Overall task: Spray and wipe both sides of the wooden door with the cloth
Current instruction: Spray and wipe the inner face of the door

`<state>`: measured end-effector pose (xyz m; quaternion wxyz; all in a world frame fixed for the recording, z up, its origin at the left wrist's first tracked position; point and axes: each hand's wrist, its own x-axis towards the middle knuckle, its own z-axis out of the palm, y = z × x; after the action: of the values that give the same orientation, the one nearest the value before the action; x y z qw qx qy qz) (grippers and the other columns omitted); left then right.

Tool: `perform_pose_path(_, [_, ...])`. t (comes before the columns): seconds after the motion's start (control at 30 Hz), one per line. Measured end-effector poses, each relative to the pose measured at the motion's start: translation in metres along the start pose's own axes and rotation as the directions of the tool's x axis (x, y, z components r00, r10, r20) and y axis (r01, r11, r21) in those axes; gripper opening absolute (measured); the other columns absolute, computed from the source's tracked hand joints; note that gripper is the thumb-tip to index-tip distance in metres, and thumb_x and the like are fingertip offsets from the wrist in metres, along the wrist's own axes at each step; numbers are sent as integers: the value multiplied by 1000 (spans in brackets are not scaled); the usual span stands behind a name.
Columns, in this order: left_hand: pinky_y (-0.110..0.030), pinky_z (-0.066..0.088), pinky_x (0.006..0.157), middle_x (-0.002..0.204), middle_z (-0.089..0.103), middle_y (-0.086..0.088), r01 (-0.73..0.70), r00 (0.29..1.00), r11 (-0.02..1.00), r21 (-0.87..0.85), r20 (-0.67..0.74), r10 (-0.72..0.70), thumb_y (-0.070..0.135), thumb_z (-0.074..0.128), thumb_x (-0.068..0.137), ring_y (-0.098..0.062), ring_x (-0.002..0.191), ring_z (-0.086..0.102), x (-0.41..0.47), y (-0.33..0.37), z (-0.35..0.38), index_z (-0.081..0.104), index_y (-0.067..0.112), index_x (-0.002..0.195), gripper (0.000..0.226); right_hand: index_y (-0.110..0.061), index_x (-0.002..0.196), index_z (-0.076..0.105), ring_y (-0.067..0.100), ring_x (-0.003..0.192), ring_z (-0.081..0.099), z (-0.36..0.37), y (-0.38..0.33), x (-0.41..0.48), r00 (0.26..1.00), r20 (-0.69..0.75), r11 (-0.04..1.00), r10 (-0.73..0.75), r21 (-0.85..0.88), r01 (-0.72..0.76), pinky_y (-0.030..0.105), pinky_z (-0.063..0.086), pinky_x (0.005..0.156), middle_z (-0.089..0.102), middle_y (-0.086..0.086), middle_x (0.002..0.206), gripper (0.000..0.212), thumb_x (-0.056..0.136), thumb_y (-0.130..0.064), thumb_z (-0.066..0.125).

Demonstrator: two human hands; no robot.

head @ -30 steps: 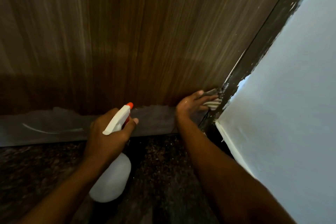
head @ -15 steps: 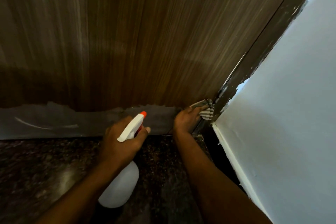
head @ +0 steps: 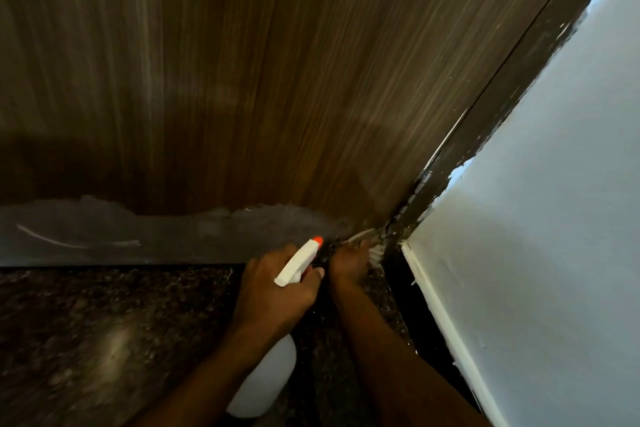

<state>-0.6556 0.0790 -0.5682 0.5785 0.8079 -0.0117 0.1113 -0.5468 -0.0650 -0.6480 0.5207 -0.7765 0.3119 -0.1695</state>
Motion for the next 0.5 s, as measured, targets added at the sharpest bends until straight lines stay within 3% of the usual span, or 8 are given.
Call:
perform_pose_path(0.07, [-24, 44, 56, 64, 60, 7, -12, 998, 1000, -15, 64, 13, 24, 78, 70, -10, 60, 57, 1, -13, 3, 60, 16, 67, 21, -13, 156, 23, 41, 130, 48, 6, -12, 23, 967, -254, 997, -29, 55, 44, 40, 36, 109, 48, 22, 145, 64, 97, -33, 35])
perform_pose_path(0.13, [-24, 47, 57, 64, 61, 3, -19, 997, 1000, -2, 74, 19, 26, 78, 70, -9, 61, 59, 3, -22, 5, 60, 16, 68, 21, -11, 157, 20, 42, 131, 47, 12, -21, 22, 925, -354, 989, -137, 7, 149, 42, 34, 110, 48, 26, 144, 67, 94, -27, 38])
perform_pose_path(0.23, [-20, 48, 59, 68, 63, 3, -10, 999, 1000, -15, 52, 11, 27, 78, 71, -9, 65, 60, 9, -27, 7, 63, 15, 73, 19, -9, 157, 17, 43, 131, 47, 18, -3, 3, 902, -342, 963, -264, -45, 265, 40, 31, 109, 47, 29, 142, 61, 99, -18, 35])
perform_pose_path(0.33, [-10, 44, 55, 67, 61, 4, 41, 998, 999, -11, 42, -41, 27, 79, 71, -5, 63, 59, 10, -36, 9, 63, 15, 74, 20, 3, 155, 13, 53, 134, 38, 33, 45, 13, 987, -126, 984, 100, 160, -79, 57, 29, 113, 37, 37, 146, 55, 105, -11, 31])
perform_pose_path(0.4, [-8, 43, 52, 65, 61, 4, 62, 997, 998, -14, 42, -62, 27, 79, 71, -5, 61, 58, 7, -41, 10, 63, 14, 73, 21, 8, 152, 18, 57, 134, 34, 40, 72, 28, 994, -105, 969, 16, -245, -42, 61, 33, 108, 32, 40, 147, 51, 106, -12, 26])
perform_pose_path(0.47, [-9, 43, 52, 65, 61, 3, 75, 996, 997, -7, 47, -74, 26, 79, 71, -6, 61, 58, 3, -44, 10, 62, 12, 72, 21, -18, 156, 12, 40, 127, 50, 24, 55, 32, 960, 28, 937, 278, 212, -278, 40, 49, 95, 40, 26, 149, 57, 104, -13, 37])
perform_pose_path(0.5, [-13, 45, 54, 66, 61, 3, 85, 995, 996, -6, 45, -85, 26, 79, 71, -7, 61, 59, 2, -47, 11, 62, 11, 72, 22, -26, 155, 13, 31, 119, 56, 15, 47, 27, 964, 57, 924, 259, 275, -264, 33, 51, 89, 43, 20, 148, 62, 102, -11, 44])
